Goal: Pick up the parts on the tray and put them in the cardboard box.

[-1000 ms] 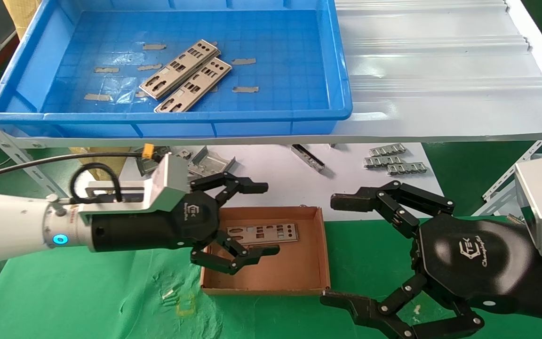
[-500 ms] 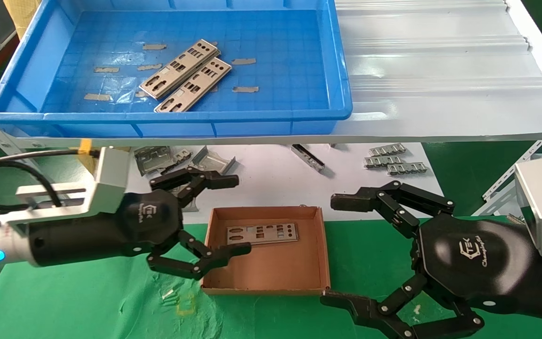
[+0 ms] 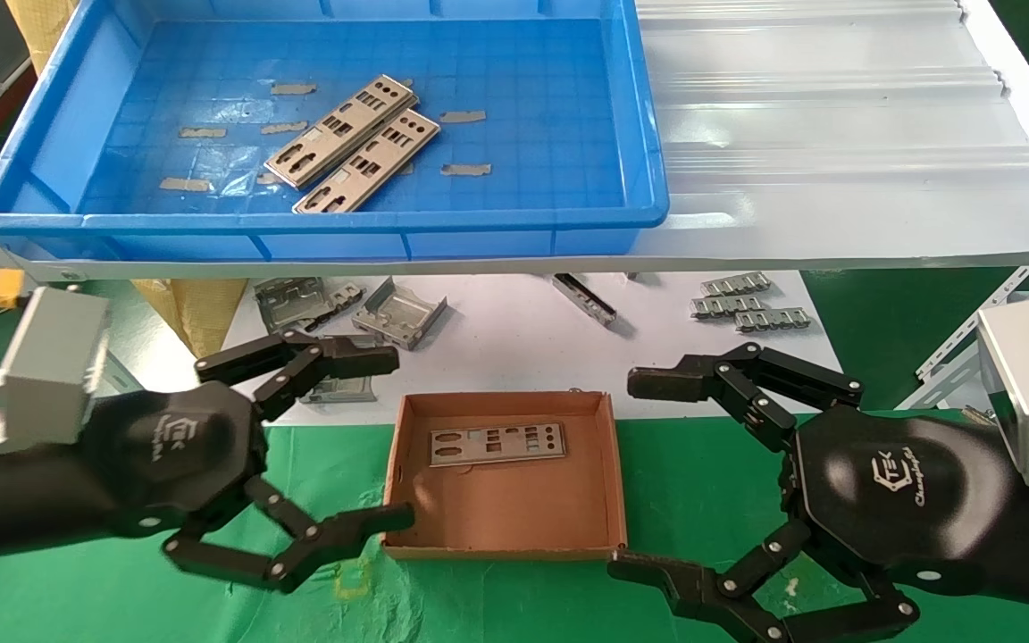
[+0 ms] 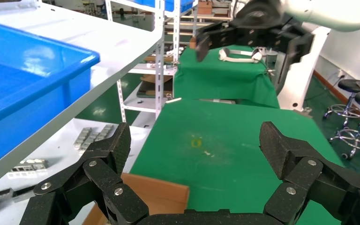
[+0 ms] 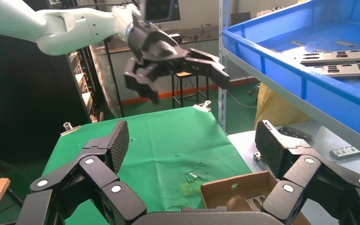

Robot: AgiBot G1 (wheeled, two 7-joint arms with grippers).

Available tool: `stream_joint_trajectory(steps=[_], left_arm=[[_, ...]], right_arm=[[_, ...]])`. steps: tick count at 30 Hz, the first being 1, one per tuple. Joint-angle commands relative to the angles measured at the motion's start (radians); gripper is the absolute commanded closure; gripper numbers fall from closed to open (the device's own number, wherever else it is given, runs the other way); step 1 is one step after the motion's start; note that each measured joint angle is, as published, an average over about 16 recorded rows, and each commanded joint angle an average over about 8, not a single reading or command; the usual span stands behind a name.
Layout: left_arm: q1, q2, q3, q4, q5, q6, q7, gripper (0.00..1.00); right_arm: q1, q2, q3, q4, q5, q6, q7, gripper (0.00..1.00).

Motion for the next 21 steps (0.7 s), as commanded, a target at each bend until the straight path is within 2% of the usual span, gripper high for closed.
stream_joint_trajectory(steps=[1, 11, 21], left_arm=[[0.02, -0.023, -0.018, -0.04, -0.011, -0.002, -0.024, 0.0], [0.104, -0.12, -0.094, -0.212, -0.06, -0.01, -0.122, 0.0], [0.113, -0.129, -0.102, -0.227, -0.067, -0.011, -0.127, 0.0]], right_arm=[[0.0, 0.0, 0.0, 0.0, 0.0, 0.0, 0.0, 0.0], [0.0, 0.0, 0.0, 0.0, 0.0, 0.0, 0.0, 0.0], [0.0, 0.0, 0.0, 0.0, 0.0, 0.0, 0.0, 0.0]])
